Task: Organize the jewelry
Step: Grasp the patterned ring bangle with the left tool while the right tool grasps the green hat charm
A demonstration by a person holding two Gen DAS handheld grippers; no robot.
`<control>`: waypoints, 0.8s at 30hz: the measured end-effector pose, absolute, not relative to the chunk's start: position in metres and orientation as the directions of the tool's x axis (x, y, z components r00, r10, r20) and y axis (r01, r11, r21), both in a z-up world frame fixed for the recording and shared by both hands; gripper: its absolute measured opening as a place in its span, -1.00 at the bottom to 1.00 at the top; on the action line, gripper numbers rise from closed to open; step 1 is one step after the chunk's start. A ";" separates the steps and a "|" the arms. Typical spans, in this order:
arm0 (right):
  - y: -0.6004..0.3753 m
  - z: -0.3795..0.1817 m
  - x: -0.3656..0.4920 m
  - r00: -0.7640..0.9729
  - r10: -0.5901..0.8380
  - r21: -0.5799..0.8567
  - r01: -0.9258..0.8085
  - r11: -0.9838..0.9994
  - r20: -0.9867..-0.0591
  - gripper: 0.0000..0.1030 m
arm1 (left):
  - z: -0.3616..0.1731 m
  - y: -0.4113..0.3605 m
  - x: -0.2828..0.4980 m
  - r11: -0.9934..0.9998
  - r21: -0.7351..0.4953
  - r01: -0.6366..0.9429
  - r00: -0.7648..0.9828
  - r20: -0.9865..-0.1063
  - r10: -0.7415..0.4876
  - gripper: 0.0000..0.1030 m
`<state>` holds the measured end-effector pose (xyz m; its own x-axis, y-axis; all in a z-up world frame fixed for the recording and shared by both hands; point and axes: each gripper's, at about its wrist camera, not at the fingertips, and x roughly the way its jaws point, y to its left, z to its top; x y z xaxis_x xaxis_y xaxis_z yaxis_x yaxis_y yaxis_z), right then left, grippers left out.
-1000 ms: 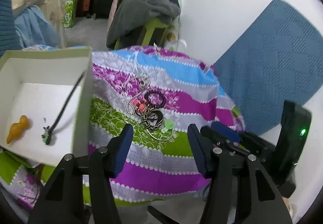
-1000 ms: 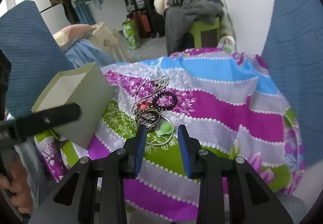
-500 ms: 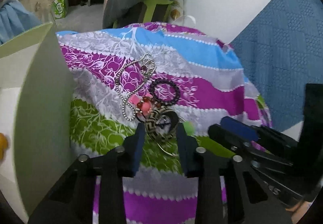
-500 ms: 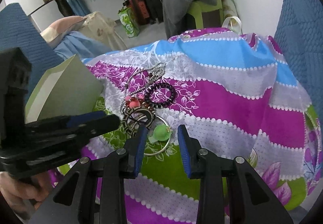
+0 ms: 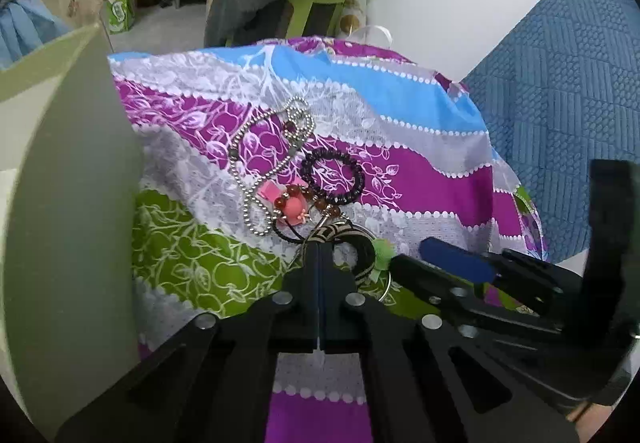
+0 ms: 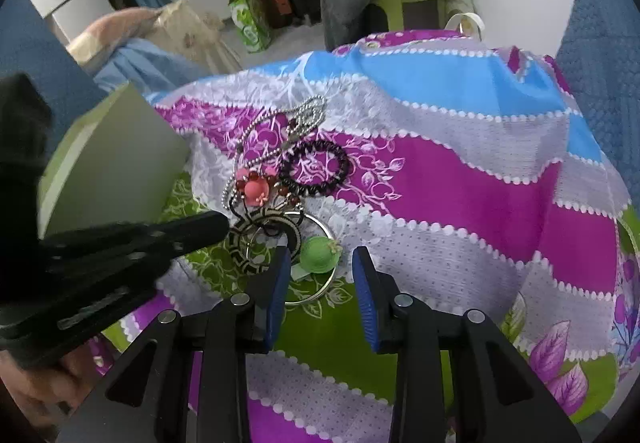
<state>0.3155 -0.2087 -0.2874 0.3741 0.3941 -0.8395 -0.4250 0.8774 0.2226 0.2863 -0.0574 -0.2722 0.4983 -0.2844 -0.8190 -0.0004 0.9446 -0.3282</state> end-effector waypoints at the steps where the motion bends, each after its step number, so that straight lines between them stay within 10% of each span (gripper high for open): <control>1: -0.207 -0.289 0.316 0.369 0.391 0.217 -0.431 0.876 -0.844 -0.41 | -0.271 -0.056 0.284 0.943 -0.333 0.000 0.499 -0.817 -0.289 -1.00; 14: -0.197 -0.301 0.323 0.365 0.350 0.171 -0.442 0.881 -0.863 -0.48 | -0.275 -0.053 0.279 0.933 -0.360 -0.001 0.486 -0.816 -0.314 -1.00; 18: -0.200 -0.301 0.322 0.352 0.367 0.191 -0.445 0.875 -0.861 -0.59 | -0.282 -0.050 0.280 0.917 -0.399 -0.015 0.466 -0.814 -0.347 -0.40; 24: -0.210 -0.291 0.320 0.389 0.378 0.203 -0.421 0.884 -0.840 -0.85 | -0.286 -0.048 0.281 0.910 -0.414 -0.019 0.470 -0.807 -0.357 -0.39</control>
<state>0.3199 -0.2101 -0.2910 0.3887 0.3778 -0.8404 -0.4210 0.8841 0.2028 0.2808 -0.0484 -0.2856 0.4697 -0.3572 -0.8073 -0.0194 0.9101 -0.4140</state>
